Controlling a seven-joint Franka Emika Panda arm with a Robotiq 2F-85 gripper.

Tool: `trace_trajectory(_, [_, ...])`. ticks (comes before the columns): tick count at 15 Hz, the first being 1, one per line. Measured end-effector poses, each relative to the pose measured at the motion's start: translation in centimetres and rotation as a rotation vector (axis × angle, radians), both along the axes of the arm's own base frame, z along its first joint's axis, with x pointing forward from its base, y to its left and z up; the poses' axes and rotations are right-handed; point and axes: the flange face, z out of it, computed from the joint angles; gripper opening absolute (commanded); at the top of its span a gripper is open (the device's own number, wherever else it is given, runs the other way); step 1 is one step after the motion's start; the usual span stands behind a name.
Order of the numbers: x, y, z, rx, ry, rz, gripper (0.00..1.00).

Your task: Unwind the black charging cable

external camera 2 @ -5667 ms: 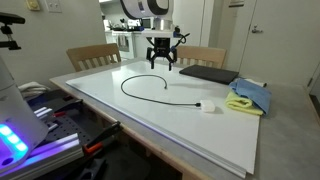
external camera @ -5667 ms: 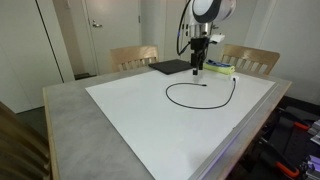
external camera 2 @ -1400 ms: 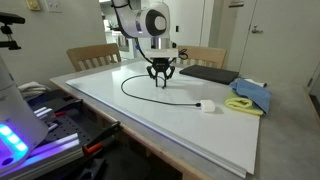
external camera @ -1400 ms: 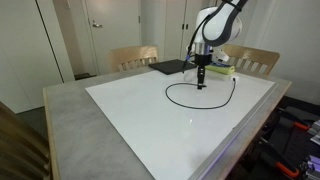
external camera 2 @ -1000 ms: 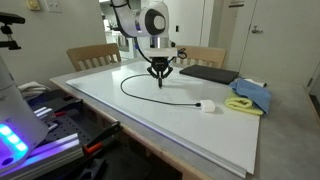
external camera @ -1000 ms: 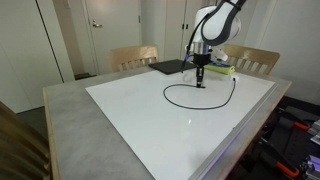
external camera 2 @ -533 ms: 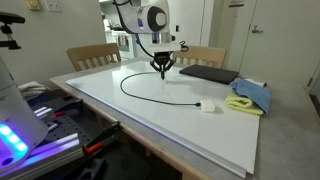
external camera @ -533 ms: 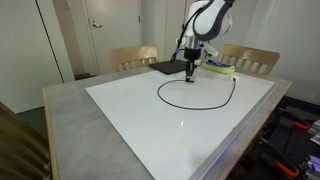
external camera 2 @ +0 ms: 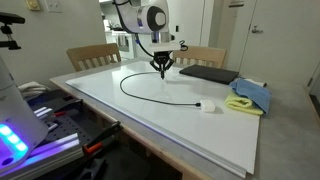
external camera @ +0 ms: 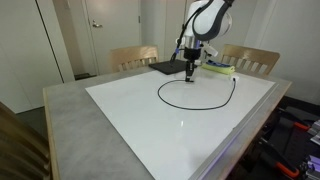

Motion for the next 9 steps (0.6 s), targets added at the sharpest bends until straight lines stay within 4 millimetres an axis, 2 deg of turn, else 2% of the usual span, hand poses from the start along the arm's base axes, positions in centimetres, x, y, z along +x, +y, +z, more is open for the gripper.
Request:
trace_trajectory(3, [0.3, 1.4, 0.3, 0.012, -0.007, 0.107, 0.01])
trace_trajectory(9, [2.3, 7.1, 1.9, 0.058, -0.057, 0.442, 0.01])
